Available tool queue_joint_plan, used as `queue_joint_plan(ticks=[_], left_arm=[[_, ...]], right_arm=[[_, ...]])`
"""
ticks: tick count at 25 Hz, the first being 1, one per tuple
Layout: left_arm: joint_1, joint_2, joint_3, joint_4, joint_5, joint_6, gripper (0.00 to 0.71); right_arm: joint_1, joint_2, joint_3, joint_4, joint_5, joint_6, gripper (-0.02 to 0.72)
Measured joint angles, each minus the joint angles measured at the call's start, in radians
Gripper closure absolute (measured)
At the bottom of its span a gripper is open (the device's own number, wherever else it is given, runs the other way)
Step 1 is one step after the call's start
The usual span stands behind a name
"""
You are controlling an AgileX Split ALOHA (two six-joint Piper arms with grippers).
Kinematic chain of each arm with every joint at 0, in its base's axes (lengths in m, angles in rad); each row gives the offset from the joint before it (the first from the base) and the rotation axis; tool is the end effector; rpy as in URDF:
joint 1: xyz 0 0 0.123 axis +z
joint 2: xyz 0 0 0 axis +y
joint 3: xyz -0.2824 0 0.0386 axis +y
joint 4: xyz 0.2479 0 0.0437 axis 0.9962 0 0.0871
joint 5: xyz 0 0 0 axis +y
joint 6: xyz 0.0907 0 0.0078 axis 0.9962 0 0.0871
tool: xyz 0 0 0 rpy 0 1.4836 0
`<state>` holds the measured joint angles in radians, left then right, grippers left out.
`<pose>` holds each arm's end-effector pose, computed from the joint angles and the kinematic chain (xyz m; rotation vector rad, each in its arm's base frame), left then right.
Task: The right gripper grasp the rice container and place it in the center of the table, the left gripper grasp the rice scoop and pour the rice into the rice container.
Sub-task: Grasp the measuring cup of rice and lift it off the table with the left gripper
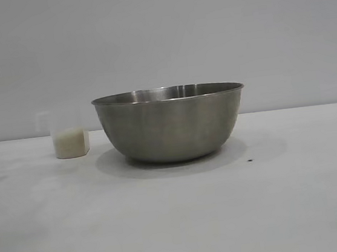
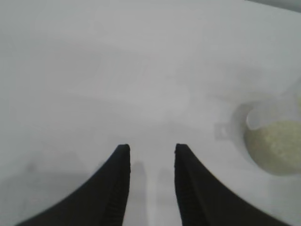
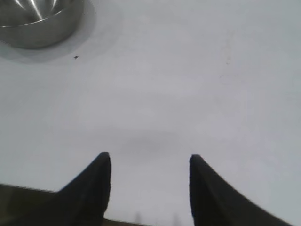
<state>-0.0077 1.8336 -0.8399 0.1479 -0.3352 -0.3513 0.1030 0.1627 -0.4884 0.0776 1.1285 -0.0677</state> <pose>0.3587 -0.0072 0.1522 -0.1905 2.1417 -0.1797 0.0162 0.0081 0.2680 -0.1934 2.2776 0.1159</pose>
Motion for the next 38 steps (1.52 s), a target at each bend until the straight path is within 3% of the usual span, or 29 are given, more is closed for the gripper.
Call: queue_joint_plan(ticks=[8, 16, 18, 34, 38], left_arm=[[0.000, 0.000, 0.092, -0.006, -0.182, 0.053, 0.459], [0.000, 0.000, 0.249, -0.008, -0.561, 0.098, 0.459], [0.000, 0.000, 0.272, -0.008, -0.609, 0.122, 0.459], [0.000, 0.000, 0.387, -0.023, -0.645, 0.141, 0.459], [0.000, 0.000, 0.387, 0.041, -0.645, 0.141, 0.459]], right_arm=[[0.000, 0.000, 0.000, -0.002, 0.000, 0.002, 0.376], [0.000, 0.000, 0.000, -0.002, 0.000, 0.002, 0.376], [0.000, 0.000, 0.000, -0.002, 0.000, 0.002, 0.376], [0.000, 0.000, 0.000, -0.002, 0.000, 0.002, 0.376], [0.000, 0.000, 0.000, -0.002, 0.000, 0.002, 0.376]])
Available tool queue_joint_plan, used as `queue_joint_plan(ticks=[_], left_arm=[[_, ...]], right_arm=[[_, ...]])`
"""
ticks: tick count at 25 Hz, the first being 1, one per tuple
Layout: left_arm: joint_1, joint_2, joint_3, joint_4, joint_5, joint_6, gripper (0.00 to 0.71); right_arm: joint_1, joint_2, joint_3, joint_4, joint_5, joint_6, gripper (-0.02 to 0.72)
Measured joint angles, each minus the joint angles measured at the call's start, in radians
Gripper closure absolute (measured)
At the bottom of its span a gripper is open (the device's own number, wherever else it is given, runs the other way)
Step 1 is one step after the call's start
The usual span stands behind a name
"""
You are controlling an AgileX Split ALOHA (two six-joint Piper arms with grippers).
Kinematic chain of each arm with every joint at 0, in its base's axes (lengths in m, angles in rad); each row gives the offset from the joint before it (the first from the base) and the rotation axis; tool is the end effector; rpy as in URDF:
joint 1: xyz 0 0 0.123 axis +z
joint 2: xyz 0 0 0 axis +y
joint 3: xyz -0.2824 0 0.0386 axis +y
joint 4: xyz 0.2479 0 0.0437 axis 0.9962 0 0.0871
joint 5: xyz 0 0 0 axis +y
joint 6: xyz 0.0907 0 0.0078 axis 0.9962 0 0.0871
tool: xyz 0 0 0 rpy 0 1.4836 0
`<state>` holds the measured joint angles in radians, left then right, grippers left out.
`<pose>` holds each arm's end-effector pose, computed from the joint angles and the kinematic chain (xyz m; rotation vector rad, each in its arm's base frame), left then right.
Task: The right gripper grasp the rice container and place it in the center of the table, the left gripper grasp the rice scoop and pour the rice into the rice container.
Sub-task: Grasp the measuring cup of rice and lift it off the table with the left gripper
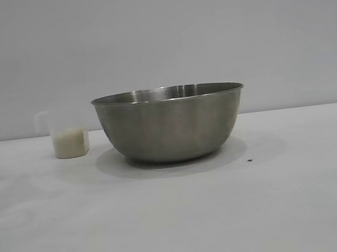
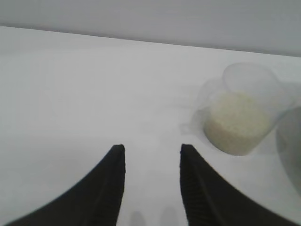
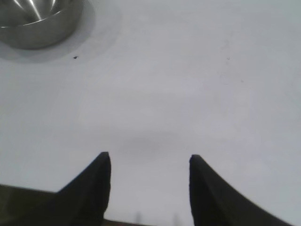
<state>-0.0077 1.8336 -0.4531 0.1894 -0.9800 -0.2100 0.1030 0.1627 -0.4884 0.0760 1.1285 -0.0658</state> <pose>0.2856 -0.0164 0.1220 0.0164 1.8945 -0.2244 0.0163 0.0080 0.2680 -0.1913 2.2779 0.1149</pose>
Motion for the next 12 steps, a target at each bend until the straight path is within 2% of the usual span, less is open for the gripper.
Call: queue_joint_plan(ticks=[4, 9, 12], left_arm=[[0.000, 0.011, 0.000, 0.109, -0.017, 0.034, 0.459], [0.000, 0.140, 0.000, 0.117, -0.138, 0.085, 0.459], [0.000, 0.220, -0.008, 0.114, -0.152, 0.111, 0.459]], right_arm=[[0.000, 0.000, 0.000, 0.000, 0.000, 0.000, 0.376], [0.000, 0.000, 0.000, 0.000, 0.000, 0.000, 0.376], [0.000, 0.000, 0.000, 0.000, 0.000, 0.000, 0.376]])
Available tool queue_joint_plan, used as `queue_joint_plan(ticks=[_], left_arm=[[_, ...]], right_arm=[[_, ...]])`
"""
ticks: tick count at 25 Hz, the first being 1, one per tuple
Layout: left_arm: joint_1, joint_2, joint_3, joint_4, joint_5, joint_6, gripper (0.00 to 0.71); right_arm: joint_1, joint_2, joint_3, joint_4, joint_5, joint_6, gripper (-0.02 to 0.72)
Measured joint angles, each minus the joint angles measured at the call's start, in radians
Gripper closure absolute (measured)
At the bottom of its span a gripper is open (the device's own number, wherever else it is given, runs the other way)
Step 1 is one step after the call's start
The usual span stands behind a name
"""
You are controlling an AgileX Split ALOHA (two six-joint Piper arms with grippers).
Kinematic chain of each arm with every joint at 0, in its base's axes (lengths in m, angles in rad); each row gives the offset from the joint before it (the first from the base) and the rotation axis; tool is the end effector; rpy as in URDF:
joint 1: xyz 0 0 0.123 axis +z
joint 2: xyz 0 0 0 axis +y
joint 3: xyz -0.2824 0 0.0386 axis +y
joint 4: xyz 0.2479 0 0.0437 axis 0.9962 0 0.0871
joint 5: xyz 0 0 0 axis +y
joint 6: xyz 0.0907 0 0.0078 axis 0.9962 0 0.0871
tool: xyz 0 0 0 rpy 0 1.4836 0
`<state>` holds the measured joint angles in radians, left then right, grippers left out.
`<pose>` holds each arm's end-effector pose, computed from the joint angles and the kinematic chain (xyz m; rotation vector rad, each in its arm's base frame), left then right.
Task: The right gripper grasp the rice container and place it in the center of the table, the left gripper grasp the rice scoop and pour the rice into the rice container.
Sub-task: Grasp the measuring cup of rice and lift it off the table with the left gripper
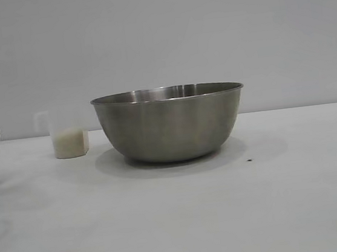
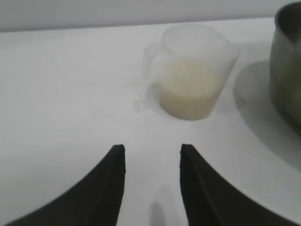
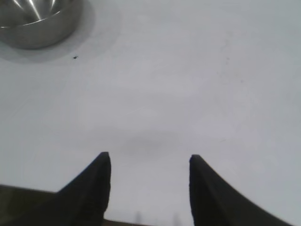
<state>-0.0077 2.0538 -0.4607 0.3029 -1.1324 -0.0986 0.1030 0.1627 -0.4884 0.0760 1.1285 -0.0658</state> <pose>0.2843 -0.0268 0.0728 0.2191 1.9432 -0.2512 0.0163 0.0080 0.2680 -0.1913 2.2779 0.1149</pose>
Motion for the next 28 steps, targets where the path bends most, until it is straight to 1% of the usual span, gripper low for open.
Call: queue_joint_plan(ticks=[3, 7, 13, 19, 20, 21, 23, 24, 28], left_arm=[[0.000, 0.050, -0.013, -0.016, -0.002, 0.004, 0.459], [0.000, 0.070, -0.036, -0.023, -0.003, 0.006, 0.459], [0.000, 0.078, -0.115, -0.025, -0.003, 0.008, 0.459], [0.000, 0.124, -0.189, -0.026, -0.006, 0.008, 0.459], [0.000, 0.128, -0.201, -0.026, -0.006, 0.008, 0.417], [0.000, 0.134, -0.211, -0.024, -0.006, 0.008, 0.404], [0.000, 0.140, -0.234, -0.024, -0.006, 0.008, 0.408], [0.000, 0.142, -0.243, -0.024, -0.006, 0.008, 0.366], [0.000, 0.144, -0.269, -0.024, -0.006, 0.008, 0.375]], right_arm=[[0.000, 0.000, 0.000, -0.002, 0.000, 0.000, 0.376], [0.000, 0.000, 0.000, -0.002, 0.000, 0.001, 0.376], [0.000, 0.000, 0.000, -0.004, 0.000, 0.004, 0.376], [0.000, 0.000, 0.000, -0.005, 0.000, 0.006, 0.376], [0.000, 0.000, 0.000, -0.007, 0.000, 0.006, 0.376], [0.000, 0.000, 0.000, -0.007, 0.000, 0.006, 0.376], [0.000, 0.000, 0.000, -0.007, 0.000, 0.006, 0.376], [0.000, 0.000, 0.000, -0.007, 0.000, 0.006, 0.376], [0.000, 0.000, 0.000, -0.007, 0.000, 0.008, 0.376]])
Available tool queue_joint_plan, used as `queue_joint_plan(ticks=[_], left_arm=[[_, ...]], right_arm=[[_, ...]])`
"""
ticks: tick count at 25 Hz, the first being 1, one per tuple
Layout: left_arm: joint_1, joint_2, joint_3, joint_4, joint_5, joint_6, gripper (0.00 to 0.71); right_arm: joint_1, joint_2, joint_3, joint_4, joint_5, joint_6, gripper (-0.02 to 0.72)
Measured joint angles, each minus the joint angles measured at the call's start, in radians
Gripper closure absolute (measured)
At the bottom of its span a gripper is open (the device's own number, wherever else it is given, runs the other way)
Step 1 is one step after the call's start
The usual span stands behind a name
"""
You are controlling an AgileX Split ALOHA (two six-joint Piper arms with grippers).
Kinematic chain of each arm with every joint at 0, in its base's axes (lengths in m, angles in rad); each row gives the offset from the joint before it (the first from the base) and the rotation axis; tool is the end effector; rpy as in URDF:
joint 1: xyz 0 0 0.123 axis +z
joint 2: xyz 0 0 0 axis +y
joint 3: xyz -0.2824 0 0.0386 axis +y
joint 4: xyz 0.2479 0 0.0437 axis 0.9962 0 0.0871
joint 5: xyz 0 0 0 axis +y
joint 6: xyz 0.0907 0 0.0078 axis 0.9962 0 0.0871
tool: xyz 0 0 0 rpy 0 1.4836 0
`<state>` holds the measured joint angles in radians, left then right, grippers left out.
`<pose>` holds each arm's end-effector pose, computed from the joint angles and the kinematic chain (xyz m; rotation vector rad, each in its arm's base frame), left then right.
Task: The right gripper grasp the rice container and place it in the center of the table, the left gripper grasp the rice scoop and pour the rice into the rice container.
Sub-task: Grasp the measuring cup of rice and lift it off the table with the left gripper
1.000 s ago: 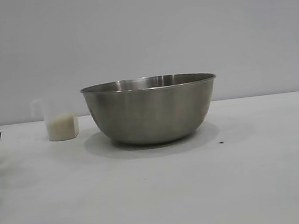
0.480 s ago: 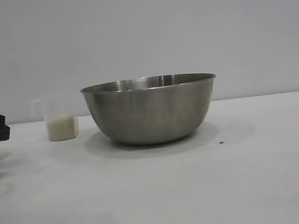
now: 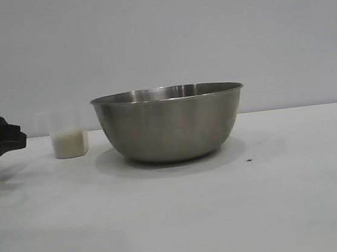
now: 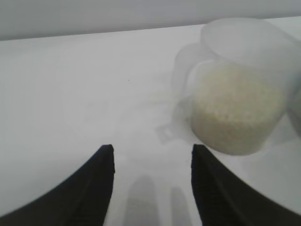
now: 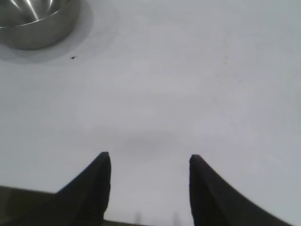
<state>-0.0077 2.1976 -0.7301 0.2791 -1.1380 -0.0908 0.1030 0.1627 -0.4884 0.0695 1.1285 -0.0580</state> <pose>0.3510 -0.0255 0.0644 0.2110 1.8130 -0.2160 0.0163 0.0074 0.2679 -0.1826 2.2789 0.1107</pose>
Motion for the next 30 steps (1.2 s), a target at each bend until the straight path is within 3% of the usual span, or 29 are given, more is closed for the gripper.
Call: queue_joint_plan(ticks=[30], left_arm=[[0.000, 0.092, -0.144, 0.045, 0.001, -0.011, 0.375]], right_arm=[[0.000, 0.000, 0.000, -0.008, 0.000, 0.016, 0.376]])
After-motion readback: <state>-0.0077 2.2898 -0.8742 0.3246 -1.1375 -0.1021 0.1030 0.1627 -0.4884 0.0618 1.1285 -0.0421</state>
